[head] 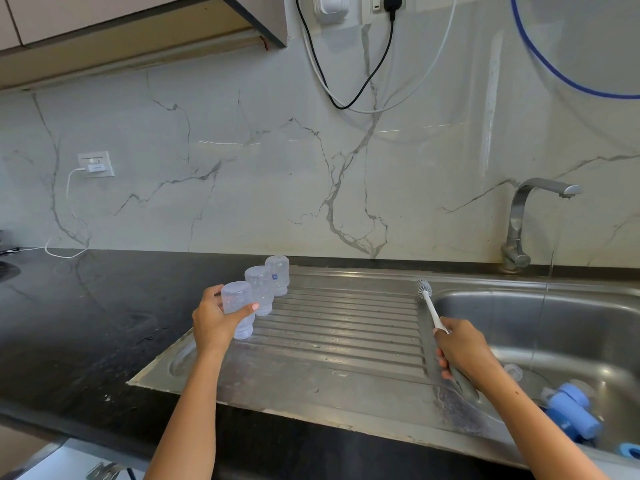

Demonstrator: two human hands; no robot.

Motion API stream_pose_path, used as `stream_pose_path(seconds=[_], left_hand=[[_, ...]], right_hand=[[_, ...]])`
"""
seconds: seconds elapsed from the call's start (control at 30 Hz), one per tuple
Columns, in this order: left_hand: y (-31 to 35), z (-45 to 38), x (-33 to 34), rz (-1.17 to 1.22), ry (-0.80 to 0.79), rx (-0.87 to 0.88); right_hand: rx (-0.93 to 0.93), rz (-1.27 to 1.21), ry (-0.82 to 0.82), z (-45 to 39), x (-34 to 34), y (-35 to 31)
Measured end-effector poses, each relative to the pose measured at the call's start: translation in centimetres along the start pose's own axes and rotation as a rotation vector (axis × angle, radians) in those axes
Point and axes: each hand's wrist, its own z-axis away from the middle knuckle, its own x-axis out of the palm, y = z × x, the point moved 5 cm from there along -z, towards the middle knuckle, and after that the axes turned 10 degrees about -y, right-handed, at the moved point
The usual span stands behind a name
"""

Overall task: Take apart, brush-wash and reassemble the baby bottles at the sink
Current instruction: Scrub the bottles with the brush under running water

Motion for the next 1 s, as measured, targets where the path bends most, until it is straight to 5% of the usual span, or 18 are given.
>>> stream_pose_path(seconds=[0.37, 0.73, 1.0], left_hand=[[0.6, 0.5, -0.5, 0.023, 0.04, -0.027], [5.6, 2.8, -1.5, -0.11, 0.394, 0.191], [13.7, 6.0, 11.5, -0.01, 0.01, 0.45]], right_hand=[[-0.011, 0.016, -0.009, -0.1, -0.1, 0.0], [-0.006, -0.019, 0.008, -0.2, -0.3, 0.4], [0.091, -0.157, 0.118, 0.0, -7.9, 3.1]])
